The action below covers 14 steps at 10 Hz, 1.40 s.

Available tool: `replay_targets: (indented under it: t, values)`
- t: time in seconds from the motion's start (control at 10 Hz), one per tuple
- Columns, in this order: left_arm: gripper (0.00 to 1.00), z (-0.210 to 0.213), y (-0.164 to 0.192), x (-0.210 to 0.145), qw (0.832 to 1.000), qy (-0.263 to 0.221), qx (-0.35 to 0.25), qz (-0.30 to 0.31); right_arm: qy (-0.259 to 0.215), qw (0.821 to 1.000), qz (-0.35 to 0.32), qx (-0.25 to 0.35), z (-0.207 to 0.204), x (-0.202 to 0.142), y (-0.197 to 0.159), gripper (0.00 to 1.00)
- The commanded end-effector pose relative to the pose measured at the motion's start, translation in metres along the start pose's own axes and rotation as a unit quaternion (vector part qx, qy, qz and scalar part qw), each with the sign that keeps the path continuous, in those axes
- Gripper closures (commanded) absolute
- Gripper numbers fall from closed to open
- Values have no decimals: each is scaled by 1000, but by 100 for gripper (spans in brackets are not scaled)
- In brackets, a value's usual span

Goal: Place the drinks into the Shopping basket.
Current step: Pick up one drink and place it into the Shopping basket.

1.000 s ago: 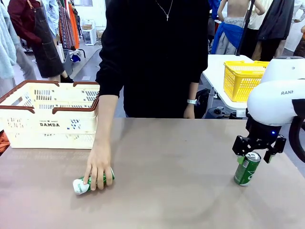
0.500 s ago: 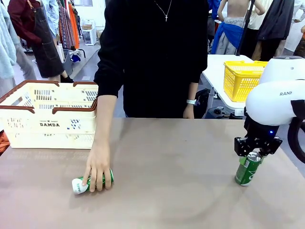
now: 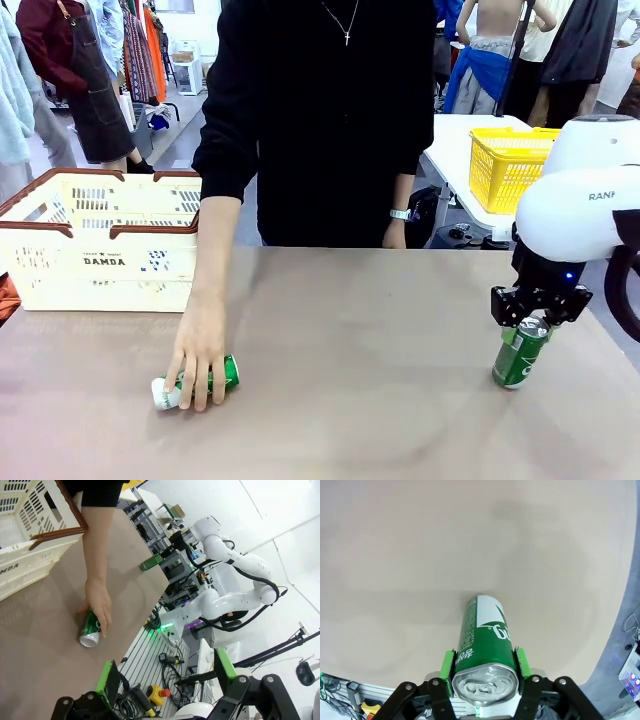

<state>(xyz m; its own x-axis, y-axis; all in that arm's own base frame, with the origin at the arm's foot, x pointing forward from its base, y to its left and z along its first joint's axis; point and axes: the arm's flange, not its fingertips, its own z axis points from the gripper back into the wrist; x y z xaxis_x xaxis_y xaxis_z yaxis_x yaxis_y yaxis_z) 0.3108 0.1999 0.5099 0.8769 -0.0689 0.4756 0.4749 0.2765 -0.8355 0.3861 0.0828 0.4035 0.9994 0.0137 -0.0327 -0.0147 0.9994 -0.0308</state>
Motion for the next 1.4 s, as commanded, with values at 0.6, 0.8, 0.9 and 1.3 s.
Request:
replay_targets:
  t: [0.6, 0.8, 0.9, 1.3]
  values:
    - [0, -1, -1, -2, 1000, -1, 4, -2, -65, 985, 159, -15, 99, 18, 216, 100]
    - [0, -1, -1, -2, 1000, -1, 4, -2, -49, 986, 157, -3, 98, 18, 192, 100]
    - [0, -1, -1, -2, 1000, -1, 4, -2, -40, 989, 144, 18, 96, 15, 157, 100]
    - [0, -1, -1, -2, 1000, -1, 4, -2, -15, 995, 6, 102, 67, -19, -9, 100]
